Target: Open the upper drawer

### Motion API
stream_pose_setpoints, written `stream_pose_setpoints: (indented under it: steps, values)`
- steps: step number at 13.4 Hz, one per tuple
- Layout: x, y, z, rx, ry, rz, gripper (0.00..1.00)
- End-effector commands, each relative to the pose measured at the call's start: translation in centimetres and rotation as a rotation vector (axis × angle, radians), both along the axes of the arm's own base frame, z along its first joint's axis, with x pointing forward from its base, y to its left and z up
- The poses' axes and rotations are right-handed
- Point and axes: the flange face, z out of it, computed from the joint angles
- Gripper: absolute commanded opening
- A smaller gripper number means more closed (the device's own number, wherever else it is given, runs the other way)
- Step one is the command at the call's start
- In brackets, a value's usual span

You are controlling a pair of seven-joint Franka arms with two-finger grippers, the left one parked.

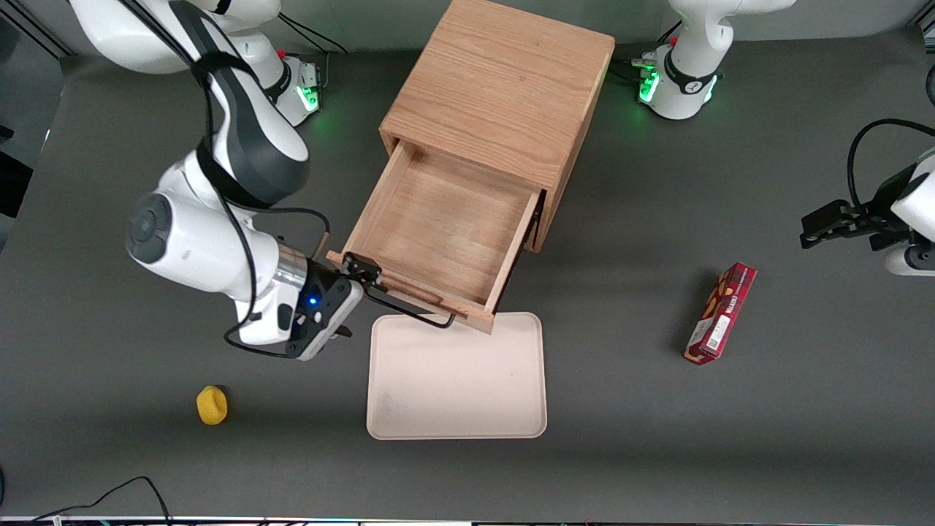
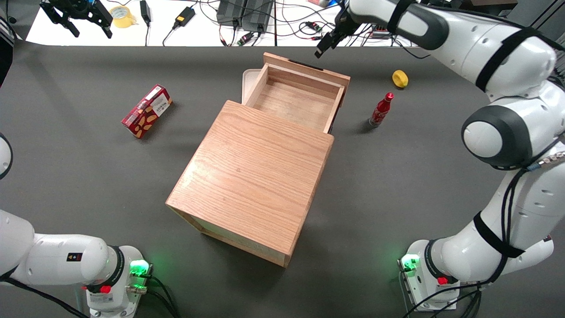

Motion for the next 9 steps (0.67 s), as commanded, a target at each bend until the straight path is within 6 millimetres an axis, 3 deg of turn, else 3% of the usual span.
stream_pose_setpoints:
  steps: [1,3,7,9]
  values:
    - [-1.1,-3.0,5.1,0.031,-0.033,-0.025,1.0]
    - [-2.4,-6.4,7.0,0.017,0.026,-0.12,1.0]
    - [-5.3,-17.6,9.5,-0.089,0.142,-0.404,1.0]
    - [-7.5,-21.4,11.3,-0.196,0.175,-0.544,1.0]
